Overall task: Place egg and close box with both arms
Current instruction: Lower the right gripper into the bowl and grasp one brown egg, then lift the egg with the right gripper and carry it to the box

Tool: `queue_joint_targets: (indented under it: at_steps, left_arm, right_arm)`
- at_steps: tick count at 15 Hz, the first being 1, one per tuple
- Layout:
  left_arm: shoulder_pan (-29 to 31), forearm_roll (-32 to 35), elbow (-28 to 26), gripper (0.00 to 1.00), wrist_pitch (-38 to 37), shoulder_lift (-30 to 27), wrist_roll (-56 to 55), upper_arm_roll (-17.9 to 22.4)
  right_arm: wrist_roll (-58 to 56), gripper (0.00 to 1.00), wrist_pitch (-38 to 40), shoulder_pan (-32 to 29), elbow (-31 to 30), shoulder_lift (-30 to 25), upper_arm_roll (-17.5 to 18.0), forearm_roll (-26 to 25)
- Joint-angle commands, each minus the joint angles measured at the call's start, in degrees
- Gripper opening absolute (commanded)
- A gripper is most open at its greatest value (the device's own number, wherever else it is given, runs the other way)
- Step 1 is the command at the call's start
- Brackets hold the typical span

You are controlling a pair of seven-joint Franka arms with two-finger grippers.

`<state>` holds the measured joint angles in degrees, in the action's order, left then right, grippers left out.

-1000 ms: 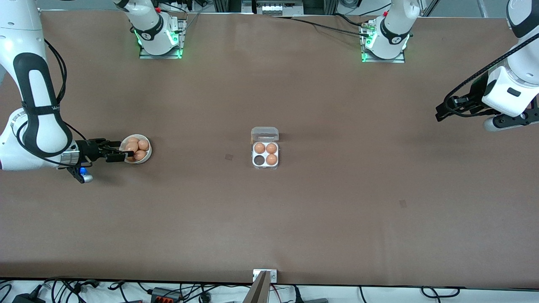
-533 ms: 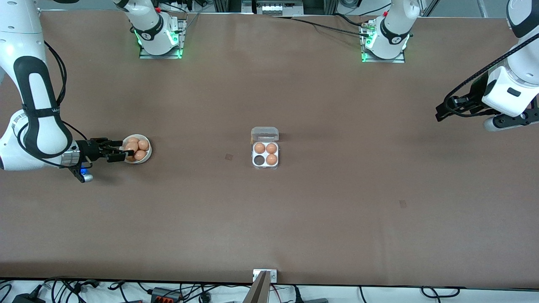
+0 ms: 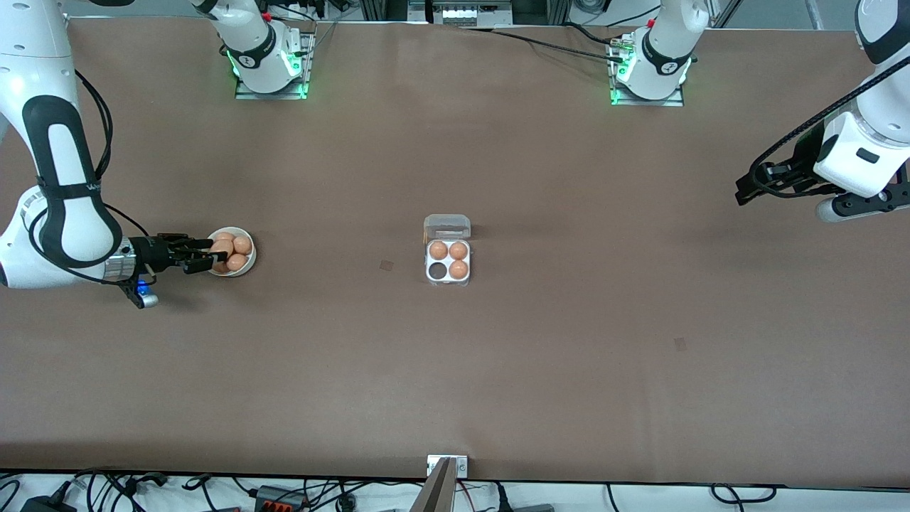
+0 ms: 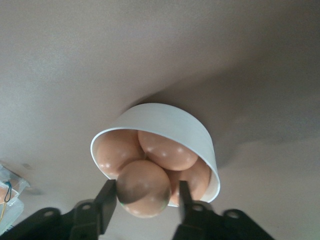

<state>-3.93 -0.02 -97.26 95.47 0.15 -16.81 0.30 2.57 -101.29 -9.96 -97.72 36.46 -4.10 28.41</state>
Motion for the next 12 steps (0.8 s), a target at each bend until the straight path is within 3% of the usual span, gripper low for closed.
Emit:
queue_joint_targets:
  at_steps: [1, 3, 5, 8, 12]
  left_arm:
    - [0.42, -0.33, -0.65, 1.00, 0.34, -0.94, 0.99, -0.13]
    - [0.42, -0.33, -0.65, 1.00, 0.42, -0.94, 0.99, -0.13]
    - [0.42, -0.33, -0.65, 1.00, 0.34, -0.94, 0.99, -0.13]
    - [0.42, -0.33, -0.65, 1.00, 0.34, -0.94, 0.99, -0.13]
    - [0.42, -0.33, -0.65, 1.00, 0.33, -0.94, 0.99, -0.13]
  right_arm:
    - [0.51, 0.43, 1.09, -0.67, 0.87, 0.54, 0.50, 1.04]
    - [0.33, 0.27, 1.09, -0.50, 1.04, 0.37, 0.59, 1.04]
    - [-0.63, 0.19, 1.88, -0.41, 2.44, 0.28, 0.68, 0.95]
    - [-0.37, 0.15, 8.72, 0.38, 9.10, 0.19, 0.76, -1.06]
    - [-0.64, 0.15, 13.66, 5.19, 20.53, -0.51, 1.03, -9.92]
